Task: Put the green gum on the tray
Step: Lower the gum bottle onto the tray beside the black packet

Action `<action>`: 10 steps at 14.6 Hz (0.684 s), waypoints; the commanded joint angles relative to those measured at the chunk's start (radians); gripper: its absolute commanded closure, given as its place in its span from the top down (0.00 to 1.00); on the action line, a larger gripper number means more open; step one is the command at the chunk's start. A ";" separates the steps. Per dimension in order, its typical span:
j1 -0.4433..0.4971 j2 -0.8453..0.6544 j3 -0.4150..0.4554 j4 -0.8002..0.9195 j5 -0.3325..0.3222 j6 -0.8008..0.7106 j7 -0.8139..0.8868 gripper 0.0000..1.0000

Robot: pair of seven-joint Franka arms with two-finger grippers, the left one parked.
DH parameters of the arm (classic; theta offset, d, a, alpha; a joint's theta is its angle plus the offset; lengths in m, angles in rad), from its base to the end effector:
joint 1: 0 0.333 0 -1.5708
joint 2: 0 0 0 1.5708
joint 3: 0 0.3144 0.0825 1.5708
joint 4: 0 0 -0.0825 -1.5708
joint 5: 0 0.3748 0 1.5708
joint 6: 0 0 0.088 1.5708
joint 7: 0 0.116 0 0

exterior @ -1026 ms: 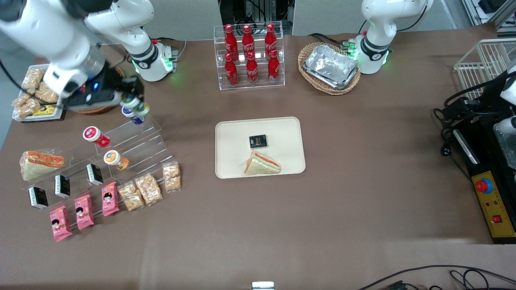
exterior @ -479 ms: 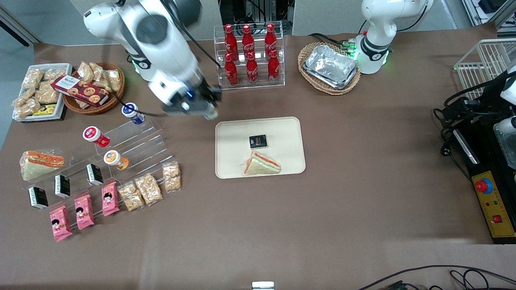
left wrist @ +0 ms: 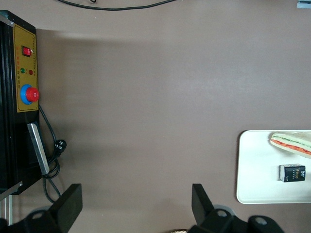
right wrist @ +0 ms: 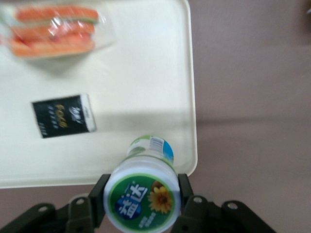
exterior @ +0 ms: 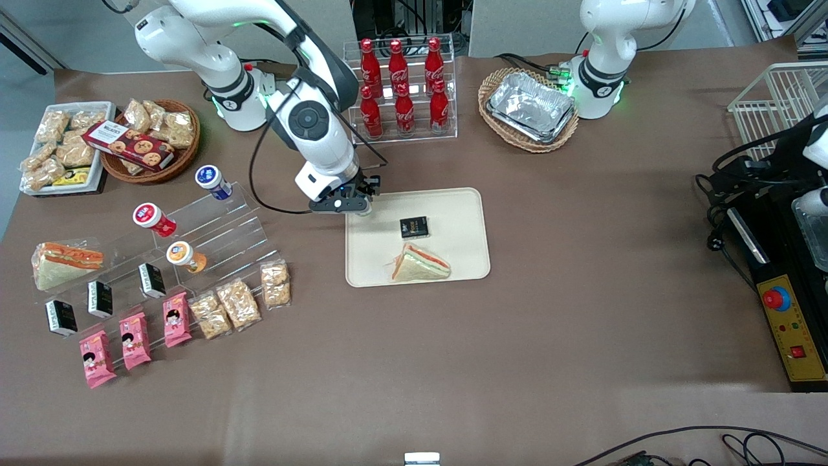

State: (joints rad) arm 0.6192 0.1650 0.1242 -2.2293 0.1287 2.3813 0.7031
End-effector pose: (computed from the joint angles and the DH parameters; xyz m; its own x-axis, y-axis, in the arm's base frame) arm 0.3924 0.3635 0.2944 0.9952 -0.0520 -0.0830 -0.0579 -0.9958 -0.0706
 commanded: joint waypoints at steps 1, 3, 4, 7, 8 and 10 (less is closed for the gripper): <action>0.040 0.033 -0.009 -0.082 0.003 0.134 0.016 0.28; 0.042 0.063 -0.011 -0.090 0.003 0.168 0.015 0.29; 0.042 0.076 -0.011 -0.089 0.003 0.180 0.015 0.29; 0.043 0.114 -0.011 -0.087 0.000 0.235 0.013 0.30; 0.045 0.126 -0.011 -0.087 -0.003 0.249 0.013 0.33; 0.050 0.136 -0.011 -0.082 -0.004 0.253 0.013 0.95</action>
State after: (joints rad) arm 0.6536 0.2700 0.1209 -2.3196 0.1286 2.5976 0.7099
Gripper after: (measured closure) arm 0.392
